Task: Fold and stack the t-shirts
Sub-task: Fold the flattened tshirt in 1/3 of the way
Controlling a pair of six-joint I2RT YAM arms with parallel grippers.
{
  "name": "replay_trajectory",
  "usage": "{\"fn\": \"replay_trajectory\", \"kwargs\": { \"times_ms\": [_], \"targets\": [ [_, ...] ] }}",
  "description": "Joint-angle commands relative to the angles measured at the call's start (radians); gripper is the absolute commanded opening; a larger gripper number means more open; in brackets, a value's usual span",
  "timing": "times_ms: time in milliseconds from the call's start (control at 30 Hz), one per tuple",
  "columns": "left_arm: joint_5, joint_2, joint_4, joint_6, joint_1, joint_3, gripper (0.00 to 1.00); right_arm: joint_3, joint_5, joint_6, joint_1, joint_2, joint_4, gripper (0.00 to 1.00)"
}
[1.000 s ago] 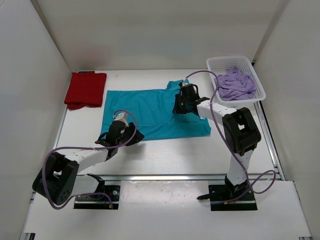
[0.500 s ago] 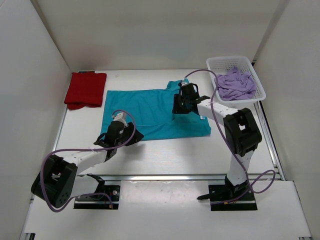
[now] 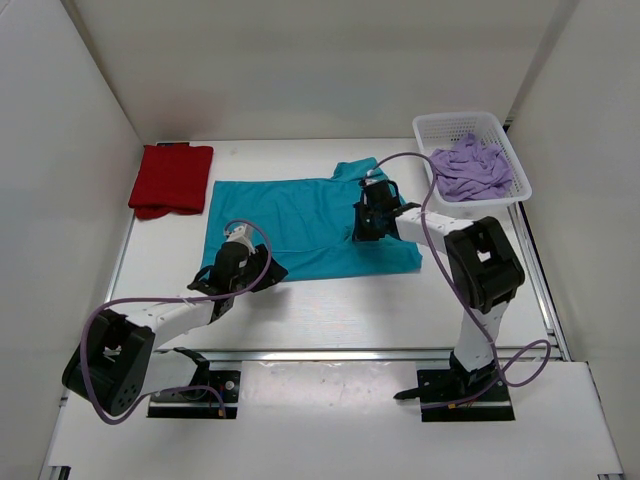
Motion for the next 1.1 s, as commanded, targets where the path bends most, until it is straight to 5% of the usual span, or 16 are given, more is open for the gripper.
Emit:
{"fn": "replay_trajectory", "kwargs": {
  "times_ms": [0,733,1000,1067],
  "targets": [
    [0.015,-0.020,0.013,0.002,0.005,-0.012,0.56,0.055,-0.004,0.001,0.020,0.014,0.038,0.00],
    [0.015,-0.034,-0.016,0.029,0.037,0.011,0.56,0.214,-0.043,-0.045,0.039,0.133,-0.017,0.00],
    [-0.030,0.098,-0.068,0.097,0.023,0.174,0.59,0.110,-0.076,-0.062,0.039,-0.092,0.024,0.40],
    [-0.054,0.156,-0.105,0.132,0.006,0.211,0.58,0.053,-0.062,-0.060,0.025,-0.139,0.028,0.32]
  ]
}}
